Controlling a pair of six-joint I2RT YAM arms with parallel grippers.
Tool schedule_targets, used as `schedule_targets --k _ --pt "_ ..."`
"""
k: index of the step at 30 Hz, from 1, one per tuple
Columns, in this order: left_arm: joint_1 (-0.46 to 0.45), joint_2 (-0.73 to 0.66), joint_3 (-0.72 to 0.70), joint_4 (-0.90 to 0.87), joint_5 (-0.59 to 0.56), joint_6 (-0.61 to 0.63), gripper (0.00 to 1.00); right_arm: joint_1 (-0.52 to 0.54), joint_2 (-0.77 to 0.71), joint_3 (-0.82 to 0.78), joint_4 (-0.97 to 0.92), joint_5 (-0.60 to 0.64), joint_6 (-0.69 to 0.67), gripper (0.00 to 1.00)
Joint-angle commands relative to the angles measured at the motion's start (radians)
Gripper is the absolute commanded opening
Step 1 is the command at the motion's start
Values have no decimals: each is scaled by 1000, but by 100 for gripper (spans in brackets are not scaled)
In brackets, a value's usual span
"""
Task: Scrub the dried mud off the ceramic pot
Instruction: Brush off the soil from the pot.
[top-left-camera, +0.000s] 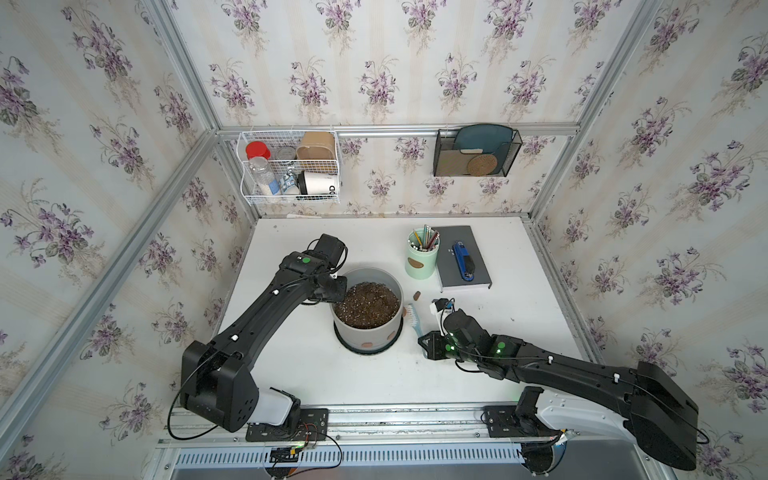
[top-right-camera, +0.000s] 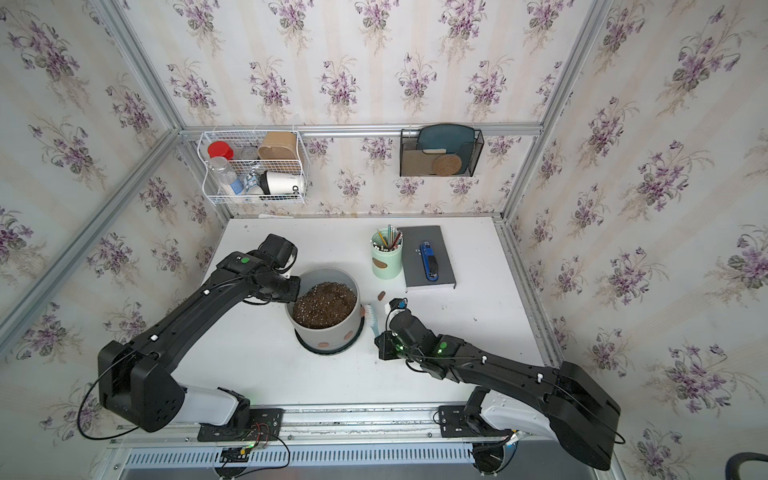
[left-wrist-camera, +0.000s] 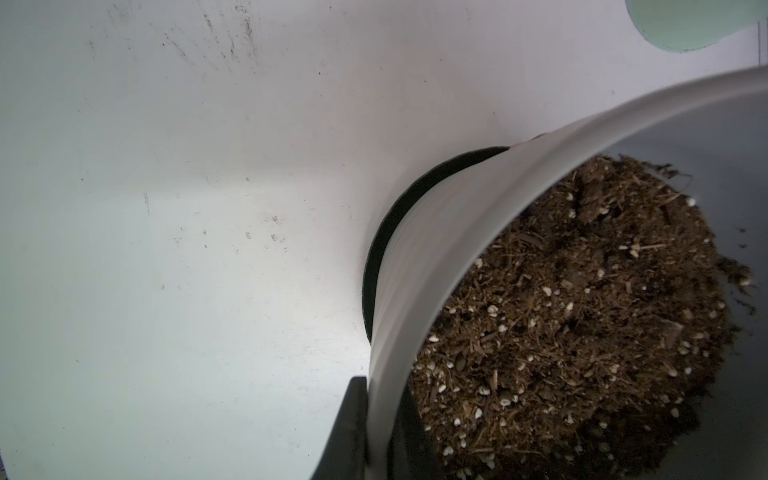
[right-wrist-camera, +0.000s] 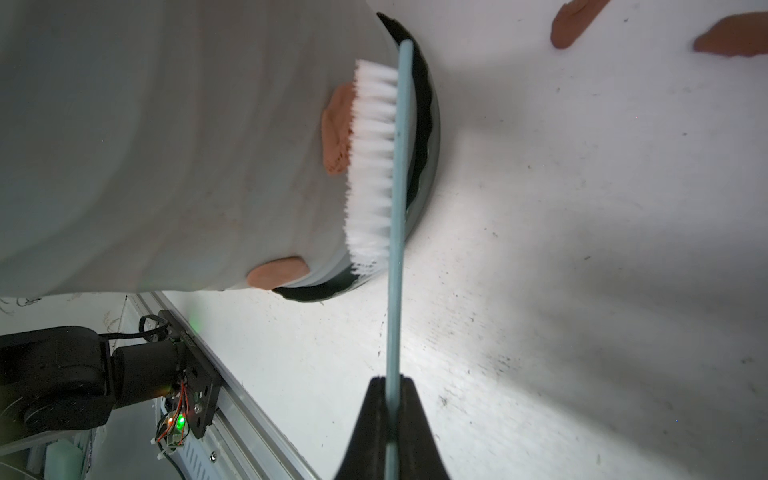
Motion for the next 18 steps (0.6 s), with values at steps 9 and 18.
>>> schedule_targets --k 9,18 --pt "17 5 -7 13 -23 -47 0 1 -59 -35 -99 52 25 0" --pt "46 -5 -16 -10 -45 -73 0 -2 -168 -57 -289 194 89 0"
